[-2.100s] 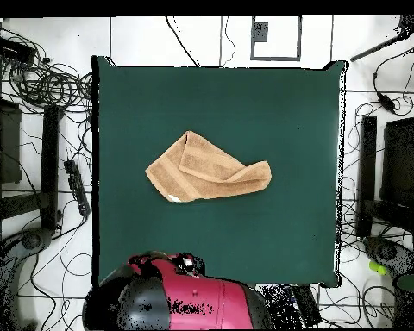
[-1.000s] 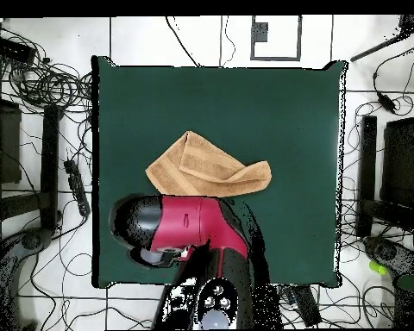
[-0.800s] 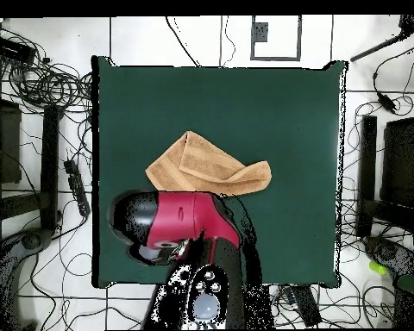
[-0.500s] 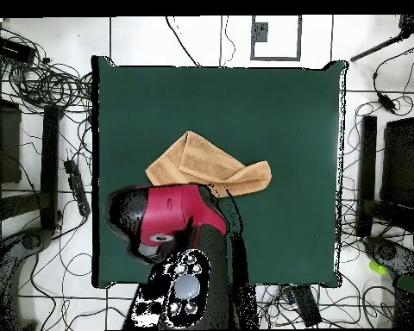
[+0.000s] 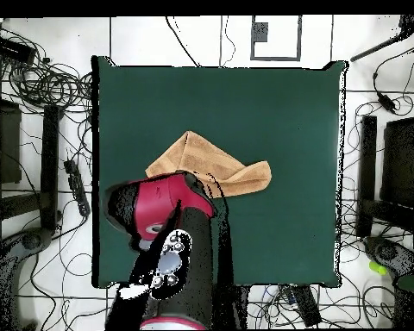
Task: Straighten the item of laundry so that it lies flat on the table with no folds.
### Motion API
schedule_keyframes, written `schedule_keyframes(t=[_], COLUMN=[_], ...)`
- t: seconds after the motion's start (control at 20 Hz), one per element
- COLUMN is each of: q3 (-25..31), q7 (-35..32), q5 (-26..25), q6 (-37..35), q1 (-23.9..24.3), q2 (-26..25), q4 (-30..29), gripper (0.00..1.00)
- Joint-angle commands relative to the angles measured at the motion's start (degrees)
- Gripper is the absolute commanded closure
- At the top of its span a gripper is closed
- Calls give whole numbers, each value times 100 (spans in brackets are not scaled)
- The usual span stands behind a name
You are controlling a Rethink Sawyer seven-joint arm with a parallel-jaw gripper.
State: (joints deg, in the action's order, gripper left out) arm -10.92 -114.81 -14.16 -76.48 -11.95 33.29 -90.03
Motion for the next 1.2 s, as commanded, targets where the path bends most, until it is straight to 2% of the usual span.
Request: schedule_keyframes(t=[0.05,0.45,0.8,0.85,0.95,1.0,1.05,1.2], q3=[273,159,-49,-115,-136,-136,-70,-76], q7=[-1440,-2090,-2187,-2038,-1992,-1975,-1972,-1926], q5=[523,1171,1276,1262,1246,1229,1222,1183], q6=[135,664,890,1082,1306,1413,1449,1668], q1=[34,-61,-256,-297,-275,-247,-187,-110], q2=[-549,-1132,-1476,-1122,-1139,-1184,-1454,-1618], q4=[43,-50,-52,-554,-691,-706,-425,-348], gripper=[100,100,100,100,100,100,100,100])
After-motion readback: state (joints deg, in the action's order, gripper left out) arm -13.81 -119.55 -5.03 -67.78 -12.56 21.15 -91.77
